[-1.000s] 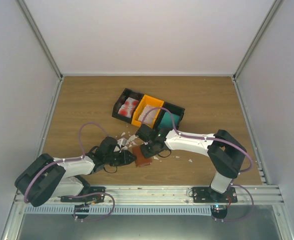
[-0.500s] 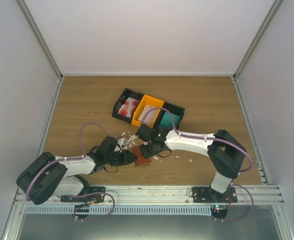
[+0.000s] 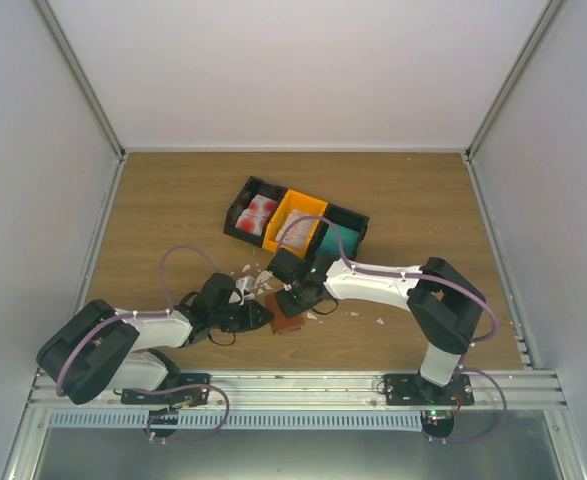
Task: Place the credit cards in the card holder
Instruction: Close the card holder at the center of the board.
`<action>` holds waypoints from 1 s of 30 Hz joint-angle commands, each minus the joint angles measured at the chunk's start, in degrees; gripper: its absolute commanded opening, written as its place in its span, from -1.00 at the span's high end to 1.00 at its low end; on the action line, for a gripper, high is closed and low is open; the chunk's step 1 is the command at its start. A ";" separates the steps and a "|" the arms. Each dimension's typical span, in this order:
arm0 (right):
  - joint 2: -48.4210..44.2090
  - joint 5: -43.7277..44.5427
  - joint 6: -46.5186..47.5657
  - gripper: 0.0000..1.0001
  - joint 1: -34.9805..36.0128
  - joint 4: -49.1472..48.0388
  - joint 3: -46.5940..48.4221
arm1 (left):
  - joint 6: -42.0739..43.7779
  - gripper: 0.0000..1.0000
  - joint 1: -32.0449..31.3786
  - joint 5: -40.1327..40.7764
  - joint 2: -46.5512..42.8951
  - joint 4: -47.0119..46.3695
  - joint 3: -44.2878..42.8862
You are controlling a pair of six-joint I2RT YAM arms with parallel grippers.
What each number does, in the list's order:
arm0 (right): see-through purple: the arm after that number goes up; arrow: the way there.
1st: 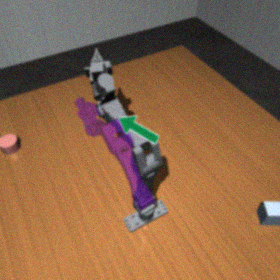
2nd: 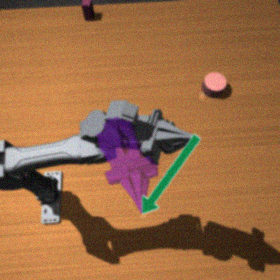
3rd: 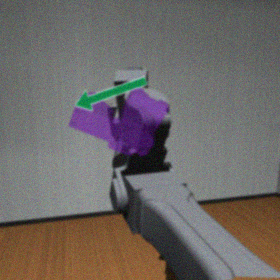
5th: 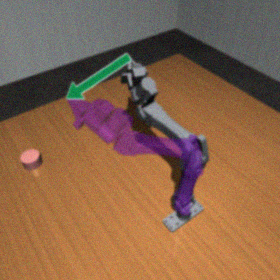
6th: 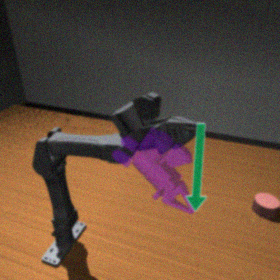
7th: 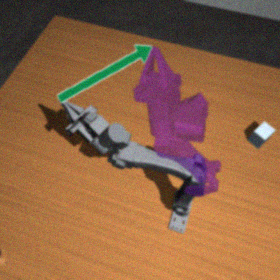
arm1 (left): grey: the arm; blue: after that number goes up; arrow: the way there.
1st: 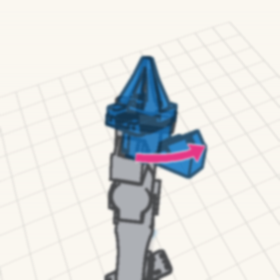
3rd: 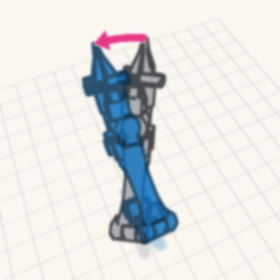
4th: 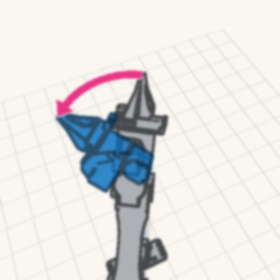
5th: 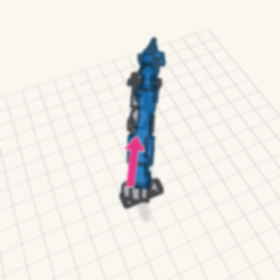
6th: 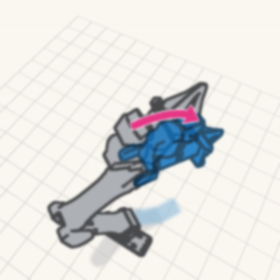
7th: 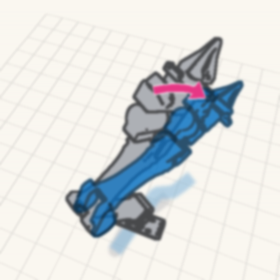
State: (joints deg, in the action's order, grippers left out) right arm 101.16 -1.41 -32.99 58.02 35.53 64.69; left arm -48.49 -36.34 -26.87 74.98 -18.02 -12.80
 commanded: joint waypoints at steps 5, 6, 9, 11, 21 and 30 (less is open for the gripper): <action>2.16 1.02 1.49 0.99 1.21 0.54 1.85 | 0.50 0.58 -0.52 0.10 0.86 -0.11 0.92; 2.52 1.25 1.71 0.99 1.31 0.79 2.04 | 0.49 0.58 -0.57 0.08 0.87 -0.14 0.90; 3.36 0.70 2.22 0.99 1.81 0.68 2.65 | 0.46 0.58 -0.55 0.21 1.00 -0.16 0.99; 4.11 0.25 2.40 0.99 2.15 0.81 3.23 | 0.44 0.59 -0.58 0.16 1.11 -0.19 1.02; 7.31 -1.52 2.48 0.99 3.37 2.35 4.75 | 0.42 0.66 -0.58 0.15 1.84 -0.98 1.02; 9.56 -4.35 1.84 0.99 4.03 3.47 4.04 | -0.30 0.67 -0.55 0.69 0.64 -1.48 1.79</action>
State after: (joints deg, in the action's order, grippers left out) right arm 106.15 0.95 -31.27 59.57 40.88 70.91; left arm -48.75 -36.34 -26.85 75.37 -18.74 -12.49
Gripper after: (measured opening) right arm 0.009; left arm 0.168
